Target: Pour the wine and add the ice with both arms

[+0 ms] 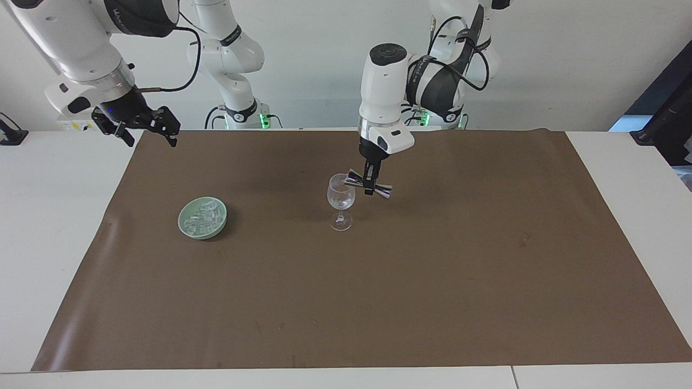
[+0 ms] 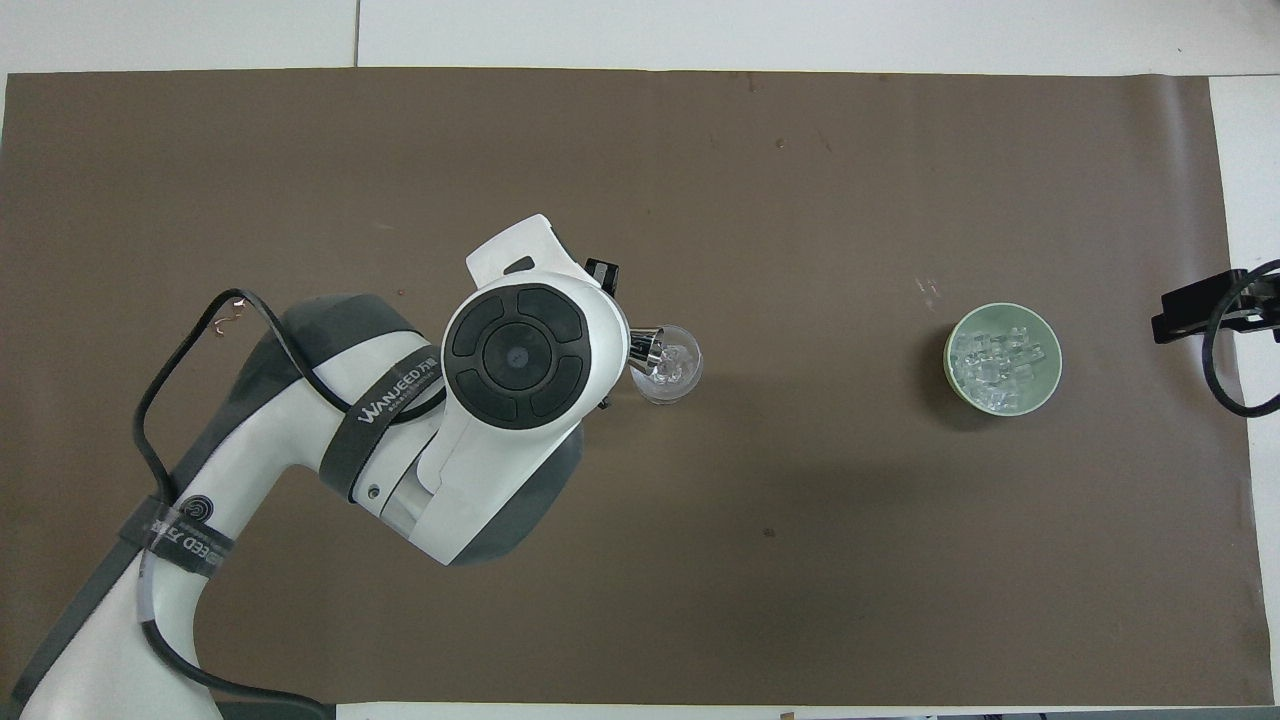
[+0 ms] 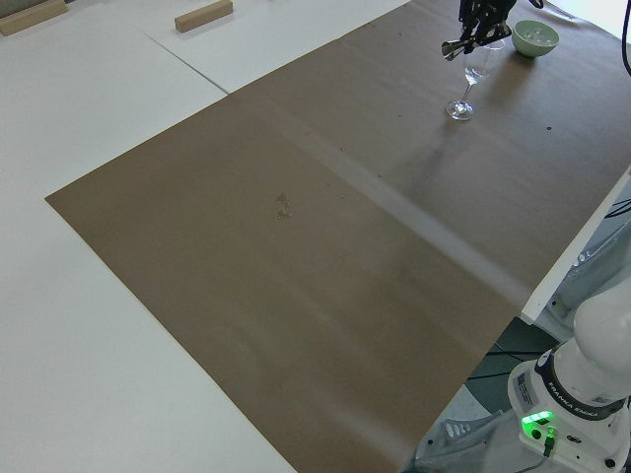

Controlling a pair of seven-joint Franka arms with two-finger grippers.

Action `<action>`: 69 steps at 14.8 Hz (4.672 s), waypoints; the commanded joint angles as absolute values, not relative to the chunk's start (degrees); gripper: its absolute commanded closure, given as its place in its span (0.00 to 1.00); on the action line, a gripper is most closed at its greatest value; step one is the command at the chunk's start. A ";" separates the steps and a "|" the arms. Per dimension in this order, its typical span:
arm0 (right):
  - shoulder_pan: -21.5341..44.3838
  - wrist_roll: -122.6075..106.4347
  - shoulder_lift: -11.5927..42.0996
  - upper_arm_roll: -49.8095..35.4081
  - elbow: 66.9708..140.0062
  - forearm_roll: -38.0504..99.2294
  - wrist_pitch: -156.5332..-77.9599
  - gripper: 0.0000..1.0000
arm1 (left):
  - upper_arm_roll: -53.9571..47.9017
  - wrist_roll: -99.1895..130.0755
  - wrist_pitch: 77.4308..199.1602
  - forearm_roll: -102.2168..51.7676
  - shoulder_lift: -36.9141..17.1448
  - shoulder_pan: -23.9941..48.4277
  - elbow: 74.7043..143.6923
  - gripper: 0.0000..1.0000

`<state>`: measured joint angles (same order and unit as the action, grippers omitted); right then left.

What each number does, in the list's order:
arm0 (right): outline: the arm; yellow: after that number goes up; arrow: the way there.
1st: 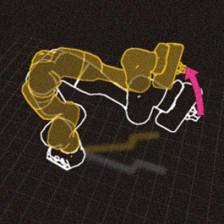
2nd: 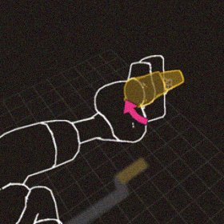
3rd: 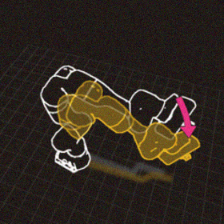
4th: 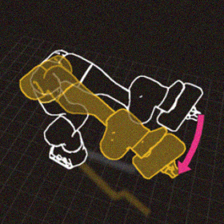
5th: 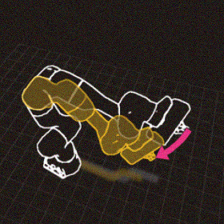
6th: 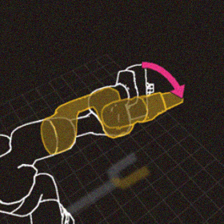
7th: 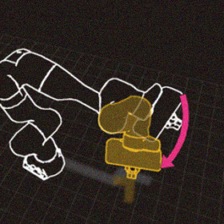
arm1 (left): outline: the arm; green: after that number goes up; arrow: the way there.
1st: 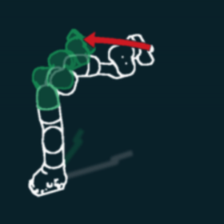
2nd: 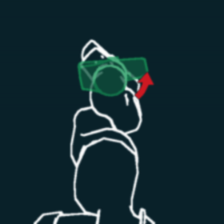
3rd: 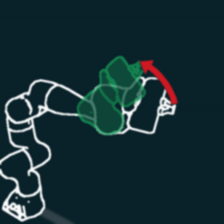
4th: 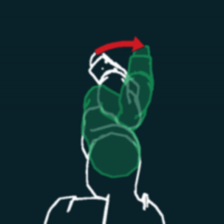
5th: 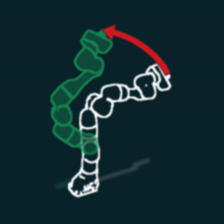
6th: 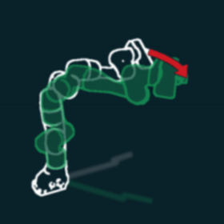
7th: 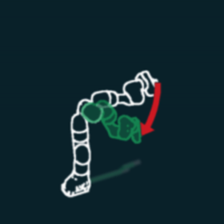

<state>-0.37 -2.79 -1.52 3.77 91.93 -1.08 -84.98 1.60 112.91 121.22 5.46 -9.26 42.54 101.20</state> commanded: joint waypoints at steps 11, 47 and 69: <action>-0.97 -3.52 -2.72 3.52 93.34 -0.62 -85.52 0.00 | 2.37 121.20 116.28 20.02 -9.58 47.20 98.09 1.00; 1.06 -4.74 -1.50 3.08 124.18 1.58 -122.50 0.09 | 2.99 75.53 114.44 -56.84 -10.81 -4.55 105.11 1.00; -0.44 -11.51 5.45 3.08 128.14 1.58 -132.98 0.30 | 2.99 37.00 105.82 -90.35 -19.16 -25.31 125.51 1.00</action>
<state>0.61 -9.40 5.89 3.46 127.34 0.71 -132.78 3.47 39.27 106.29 -88.43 -19.24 -24.33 124.10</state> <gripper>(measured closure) 0.304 0.784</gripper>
